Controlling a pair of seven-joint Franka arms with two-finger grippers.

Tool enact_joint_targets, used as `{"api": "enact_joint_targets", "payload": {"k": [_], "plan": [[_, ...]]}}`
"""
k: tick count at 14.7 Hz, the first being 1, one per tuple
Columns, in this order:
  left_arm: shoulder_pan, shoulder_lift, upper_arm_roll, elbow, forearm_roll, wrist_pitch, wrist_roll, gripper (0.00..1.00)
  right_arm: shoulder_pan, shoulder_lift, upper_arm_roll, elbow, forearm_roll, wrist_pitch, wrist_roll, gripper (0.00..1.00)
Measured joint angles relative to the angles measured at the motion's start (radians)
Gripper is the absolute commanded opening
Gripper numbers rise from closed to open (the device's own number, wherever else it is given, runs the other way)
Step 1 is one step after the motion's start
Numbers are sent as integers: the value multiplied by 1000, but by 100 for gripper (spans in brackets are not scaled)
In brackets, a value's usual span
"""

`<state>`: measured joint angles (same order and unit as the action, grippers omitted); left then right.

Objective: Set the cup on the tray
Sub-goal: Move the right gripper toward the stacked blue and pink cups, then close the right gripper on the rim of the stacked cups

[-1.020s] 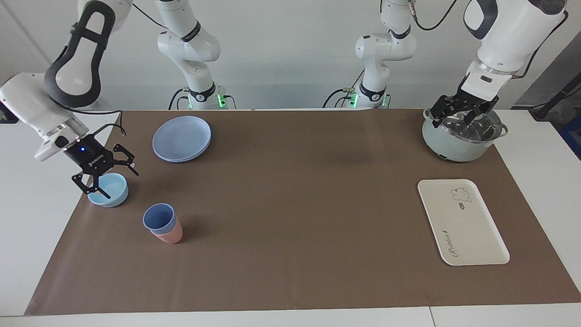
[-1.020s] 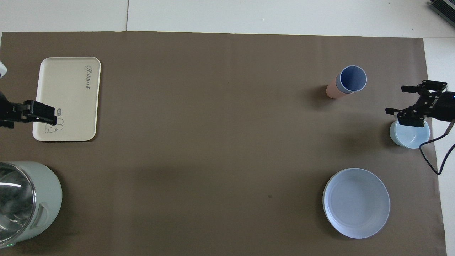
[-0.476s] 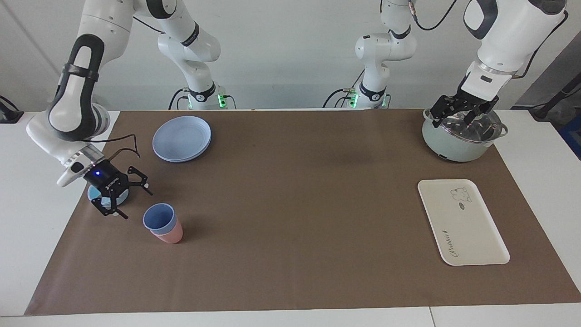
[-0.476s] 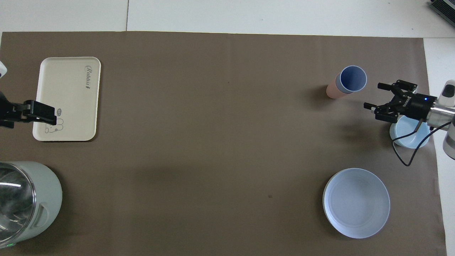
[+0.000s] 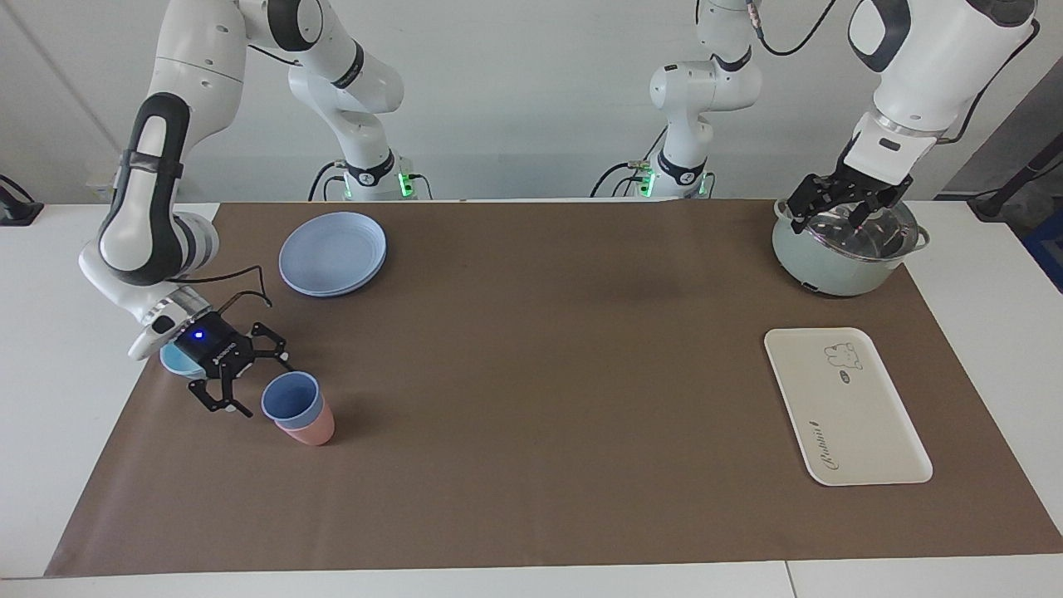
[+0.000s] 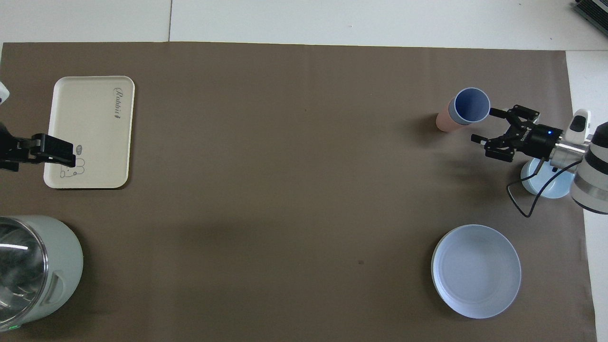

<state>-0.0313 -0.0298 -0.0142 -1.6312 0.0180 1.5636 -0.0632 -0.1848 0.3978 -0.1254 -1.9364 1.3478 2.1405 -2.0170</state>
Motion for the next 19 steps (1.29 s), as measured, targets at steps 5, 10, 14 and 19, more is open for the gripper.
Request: {"api": "enact_joint_targets", "payload": {"k": [5,10,14,19], "plan": [[0,0,0,0,0,0,0,100,18,27,1,1,78,0,-61,100],[0,0,0,0,0,0,0,100,64,31,1,2,132,23,-62,100],[0,0,0,0,0,0,0,100,63,32,-1,6,133,41,-64,100],[0,0,0,0,0,0,0,100,81,58,1,16,207,43,-106,100]]}}
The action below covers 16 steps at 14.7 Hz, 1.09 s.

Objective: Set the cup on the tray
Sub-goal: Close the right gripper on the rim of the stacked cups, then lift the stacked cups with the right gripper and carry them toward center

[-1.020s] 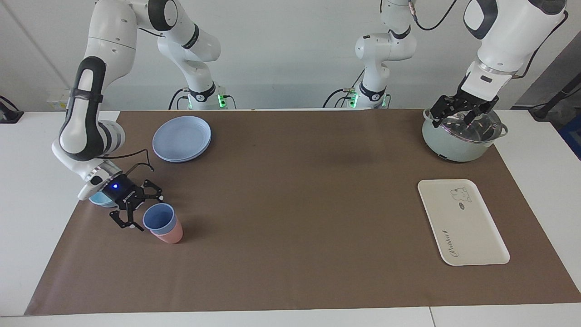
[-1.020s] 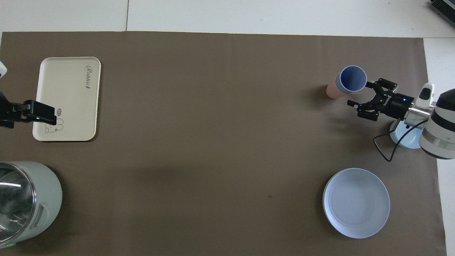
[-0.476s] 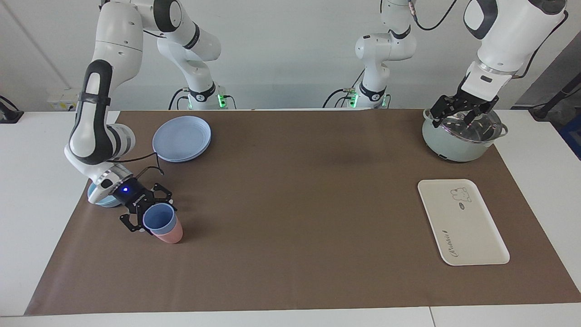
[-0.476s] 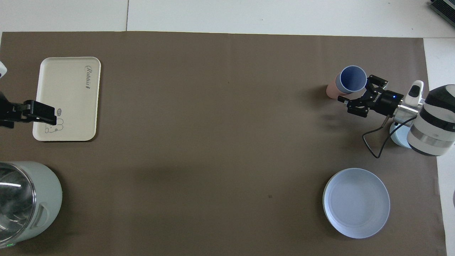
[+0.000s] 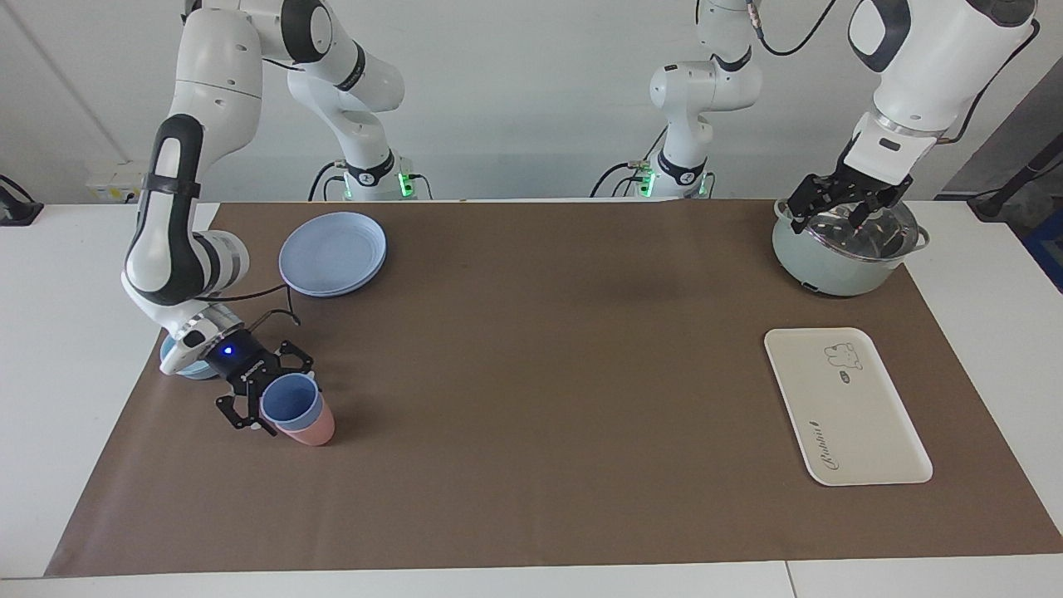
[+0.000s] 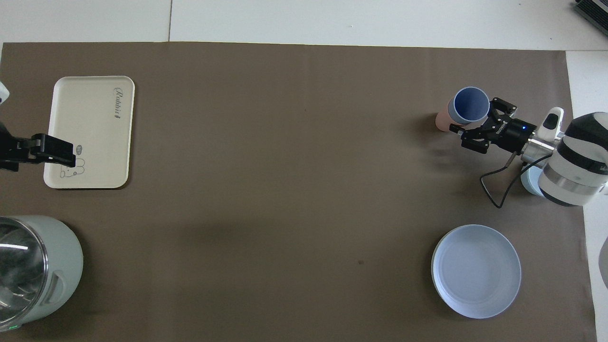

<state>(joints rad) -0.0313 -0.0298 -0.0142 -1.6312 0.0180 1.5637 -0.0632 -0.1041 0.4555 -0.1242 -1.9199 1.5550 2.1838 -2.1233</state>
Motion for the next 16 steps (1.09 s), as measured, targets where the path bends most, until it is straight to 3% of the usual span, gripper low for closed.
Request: {"api": "enact_joint_targets", "payload": {"k": [4,5,6,16], "plan": [[0,0,0,0,0,0,0,100,24,6,0,6,15,4,0,99],[0,0,0,0,0,0,0,100,26,6,0,7,19,4,0,60],[0,0,0,0,0,0,0,100,28,6,0,7,21,5,-1,1],[0,0,0,0,0,0,0,100,61,-11,1,39,13,80,64,0]]}}
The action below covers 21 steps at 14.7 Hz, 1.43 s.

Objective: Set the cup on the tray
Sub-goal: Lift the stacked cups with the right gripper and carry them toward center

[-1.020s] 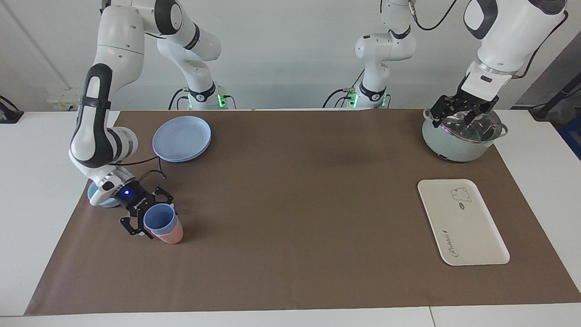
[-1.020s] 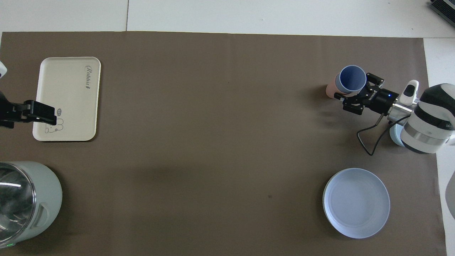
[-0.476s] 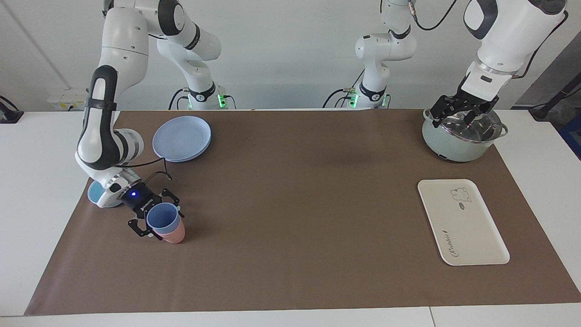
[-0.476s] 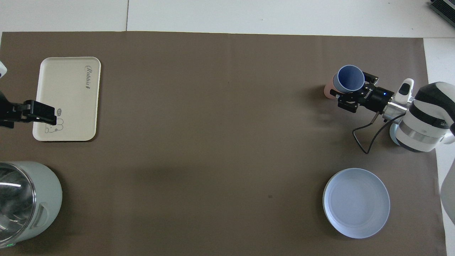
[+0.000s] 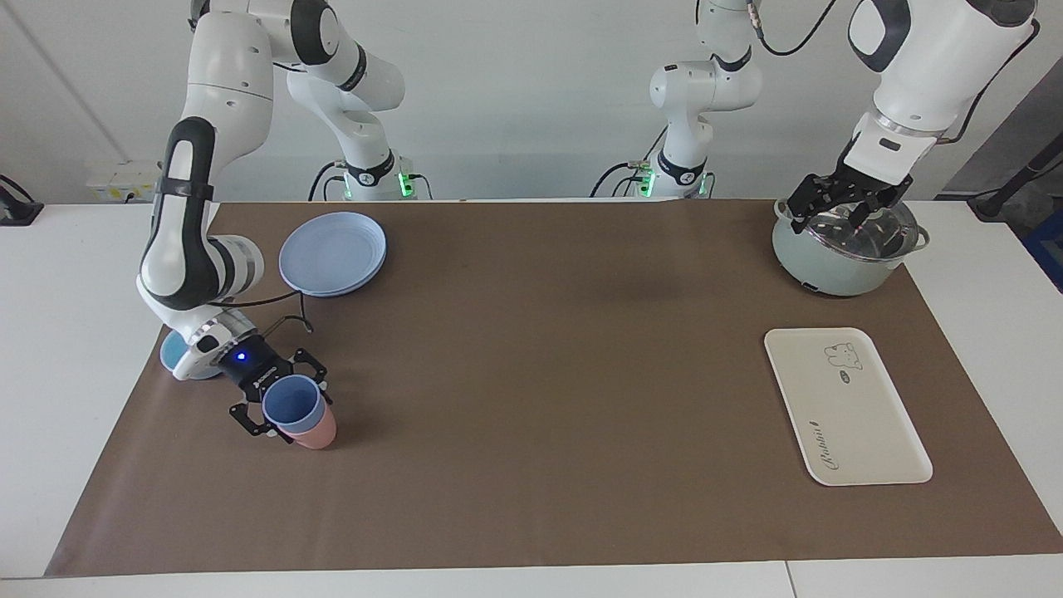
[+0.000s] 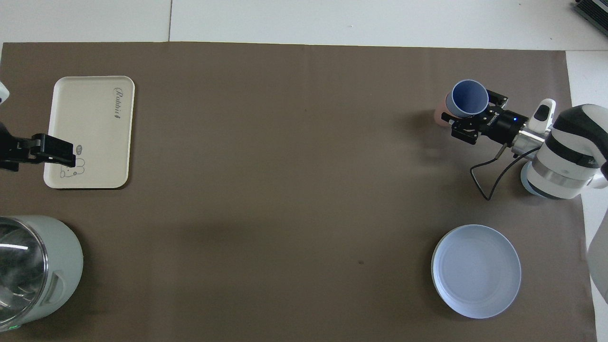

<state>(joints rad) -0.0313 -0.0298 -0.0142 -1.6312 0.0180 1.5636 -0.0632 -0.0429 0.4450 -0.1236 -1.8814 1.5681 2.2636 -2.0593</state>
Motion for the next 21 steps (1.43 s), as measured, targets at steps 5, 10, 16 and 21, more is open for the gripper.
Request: {"api": "enact_joint_targets", "payload": {"k": [5,10,16,21], "plan": [[0,0,0,0,0,0,0,100,117,-98,3,36,-243,142,430,0],[0,0,0,0,0,0,0,100,201,-149,4,58,-505,209,806,0],[0,0,0,0,0,0,0,100,283,-151,4,126,-876,212,1224,0],[0,0,0,0,0,0,0,100,389,-151,5,141,-1177,238,1558,0]]}}
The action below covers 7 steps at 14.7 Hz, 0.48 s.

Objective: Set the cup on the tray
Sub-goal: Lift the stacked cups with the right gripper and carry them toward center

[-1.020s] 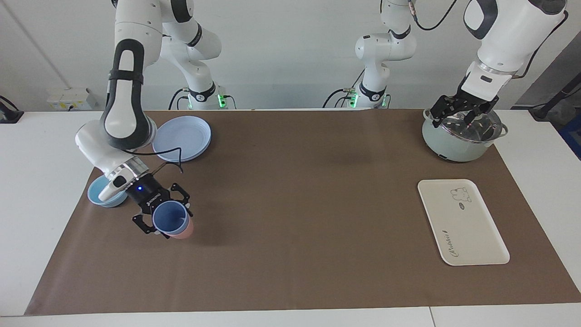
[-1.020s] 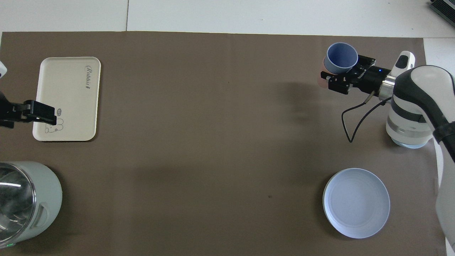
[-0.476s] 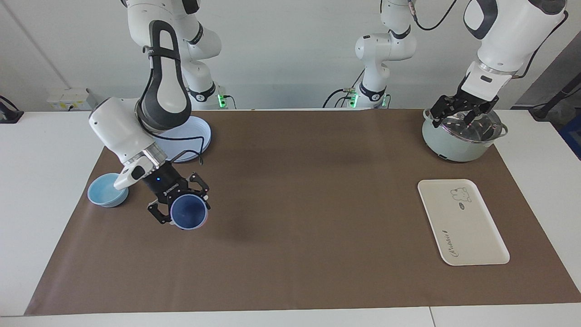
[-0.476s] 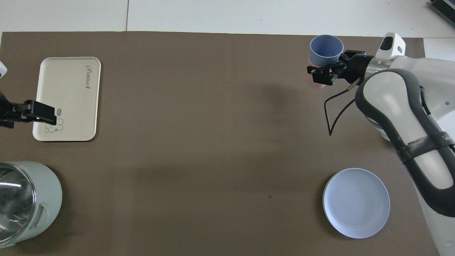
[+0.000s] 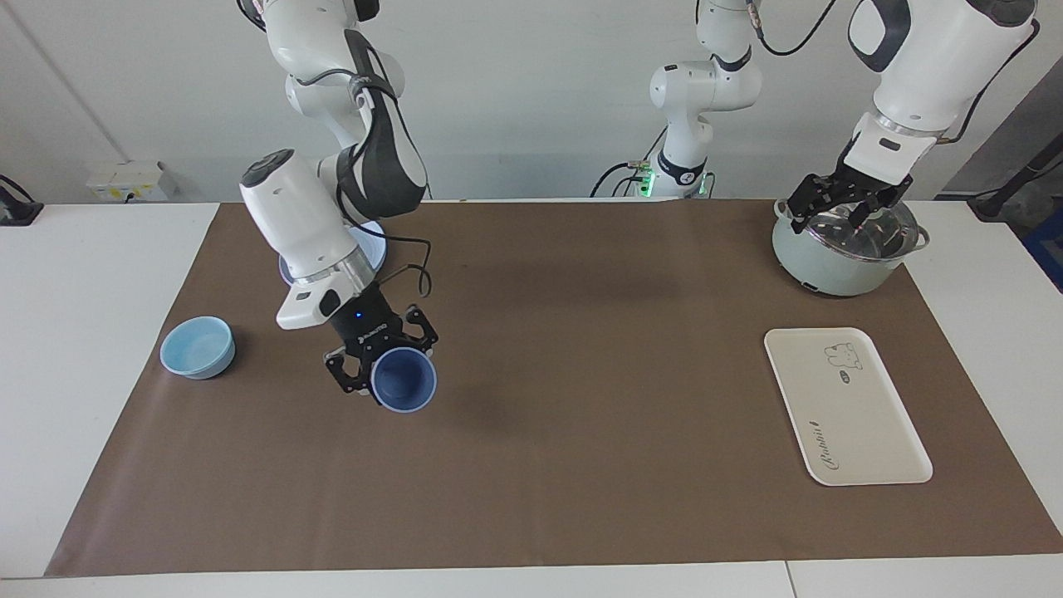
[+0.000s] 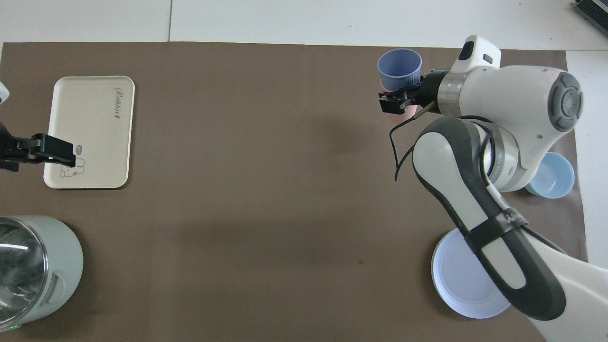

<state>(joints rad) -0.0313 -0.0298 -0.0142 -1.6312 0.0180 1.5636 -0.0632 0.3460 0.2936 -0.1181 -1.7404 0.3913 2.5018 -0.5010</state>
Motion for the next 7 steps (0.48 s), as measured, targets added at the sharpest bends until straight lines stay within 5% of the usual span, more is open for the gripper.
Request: {"api": "enact_joint_targets", "payload": {"k": [7], "plan": [[0,0,-2,0,0,0,0,100,88,0,-1,0,-269,-28,282,0]]}}
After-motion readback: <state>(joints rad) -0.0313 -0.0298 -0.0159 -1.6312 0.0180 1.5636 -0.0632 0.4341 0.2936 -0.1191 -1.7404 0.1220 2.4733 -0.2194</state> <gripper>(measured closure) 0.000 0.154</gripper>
